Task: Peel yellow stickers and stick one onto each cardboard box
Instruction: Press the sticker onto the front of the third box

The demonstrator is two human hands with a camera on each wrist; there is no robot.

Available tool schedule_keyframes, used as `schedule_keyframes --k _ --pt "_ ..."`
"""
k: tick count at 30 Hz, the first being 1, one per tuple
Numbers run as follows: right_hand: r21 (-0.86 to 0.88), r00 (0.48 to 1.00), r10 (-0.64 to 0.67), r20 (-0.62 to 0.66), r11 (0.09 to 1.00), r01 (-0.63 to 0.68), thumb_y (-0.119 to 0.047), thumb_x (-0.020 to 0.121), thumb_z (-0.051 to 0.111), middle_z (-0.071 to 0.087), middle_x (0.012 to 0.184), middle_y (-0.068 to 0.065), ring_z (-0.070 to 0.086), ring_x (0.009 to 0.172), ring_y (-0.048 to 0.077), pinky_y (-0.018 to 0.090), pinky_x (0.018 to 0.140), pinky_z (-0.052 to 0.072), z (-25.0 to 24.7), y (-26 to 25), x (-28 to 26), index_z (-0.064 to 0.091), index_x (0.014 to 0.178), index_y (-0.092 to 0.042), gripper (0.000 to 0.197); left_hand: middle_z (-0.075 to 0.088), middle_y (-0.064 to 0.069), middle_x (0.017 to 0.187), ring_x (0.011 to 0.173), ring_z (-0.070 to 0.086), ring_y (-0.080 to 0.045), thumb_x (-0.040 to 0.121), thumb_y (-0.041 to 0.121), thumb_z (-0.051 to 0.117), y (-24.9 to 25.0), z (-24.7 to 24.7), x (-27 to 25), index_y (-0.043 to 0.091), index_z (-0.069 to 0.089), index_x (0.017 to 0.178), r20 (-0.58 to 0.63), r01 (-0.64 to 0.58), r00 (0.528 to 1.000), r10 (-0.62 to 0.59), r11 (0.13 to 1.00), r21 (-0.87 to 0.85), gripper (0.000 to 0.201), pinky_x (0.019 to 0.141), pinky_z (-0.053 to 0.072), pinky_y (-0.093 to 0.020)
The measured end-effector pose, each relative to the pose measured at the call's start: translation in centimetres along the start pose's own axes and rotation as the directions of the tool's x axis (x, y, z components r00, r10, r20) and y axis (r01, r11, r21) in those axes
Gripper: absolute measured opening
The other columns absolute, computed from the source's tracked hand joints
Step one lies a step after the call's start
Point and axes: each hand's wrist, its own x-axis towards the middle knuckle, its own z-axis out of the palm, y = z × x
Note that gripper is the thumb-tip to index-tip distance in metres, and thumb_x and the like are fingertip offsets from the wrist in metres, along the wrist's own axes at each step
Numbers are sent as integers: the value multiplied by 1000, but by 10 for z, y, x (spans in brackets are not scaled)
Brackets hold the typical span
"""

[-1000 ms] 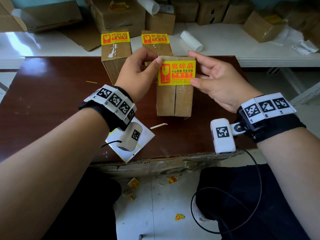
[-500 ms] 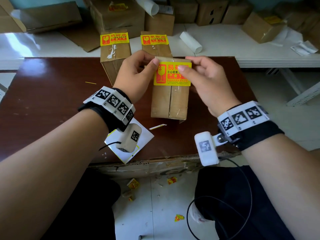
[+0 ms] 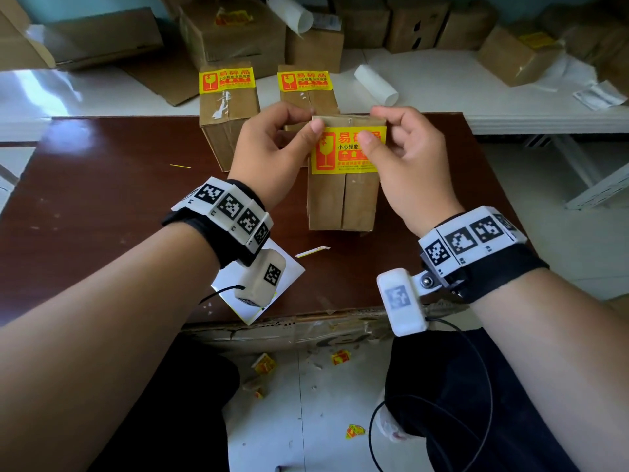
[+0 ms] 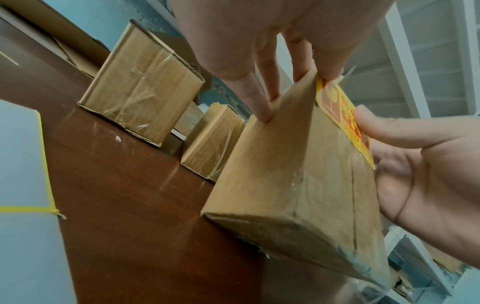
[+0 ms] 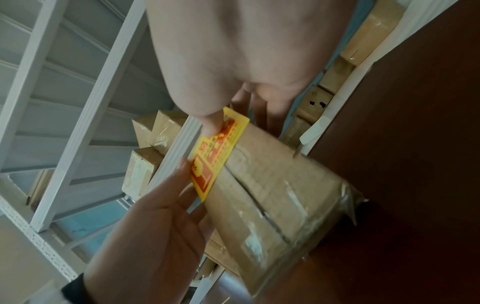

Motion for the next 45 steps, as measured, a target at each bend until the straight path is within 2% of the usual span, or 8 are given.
schedule_keyframes --k 3,8,12,17,20,25,29,45 --pt "42 999 27 23 999 -28 -10 106 64 76 127 12 75 117 14 29 96 61 -3 1 4 63 138 -11 32 76 -16 109 86 70 -15 101 32 65 -1 0 1 19 70 100 6 2 1000 -2 1000 -7 14 76 63 -45" --pt "90 996 67 58 993 -72 -7 108 55 75 130 12 75 119 17 28 94 59 -5 0 4 62 141 -12 34 74 -19 118 104 73 -40 100 34 64 -2 -3 1 24 70 103 37 23 999 -20 998 -62 12 84 63 -60" --pt "47 998 60 25 997 -61 -9 109 55 77 120 1 75 111 6 23 92 58 -6 -5 1 66 135 -14 28 75 -9 123 109 73 -35 100 34 63 -3 -4 1 26 71 105 31 -6 999 8 998 -55 12 88 61 -60" --pt "-47 999 -33 -2 998 33 -35 97 78 77 123 5 76 115 12 39 97 64 -1 -5 -4 63 130 -17 39 77 -7 114 91 73 -14 98 37 69 3 0 -2 28 68 97 23 19 1000 -18 998 -58 9 78 64 -49" --pt "-47 1000 -29 5 998 29 -23 101 71 78 119 5 76 112 12 41 98 64 1 -5 -4 64 127 -19 28 75 7 107 90 76 -11 90 35 82 7 2 -5 27 62 96 21 32 999 -31 999 -35 22 77 64 -37" --pt "18 1000 24 12 1000 -25 -11 103 58 79 113 4 78 107 15 37 93 64 0 -6 -1 65 128 -16 26 76 2 117 100 77 -22 92 35 78 3 0 -2 31 63 95 23 11 1000 -10 1000 -19 17 83 65 -47" --pt "24 999 50 14 998 -51 -3 107 53 78 110 -4 77 104 7 25 88 60 -3 -7 -1 65 130 -12 28 74 -6 126 94 72 -14 99 27 67 2 -1 -1 23 65 97 31 22 999 -19 997 -80 5 73 60 -29" --pt "7 995 91 46 996 -92 4 107 44 77 114 -2 74 101 1 22 88 56 -5 -4 4 61 136 -11 38 71 -12 117 103 73 -15 104 3 58 -4 -10 2 1 61 131 153 118 984 -91 977 -178 28 84 60 -29"
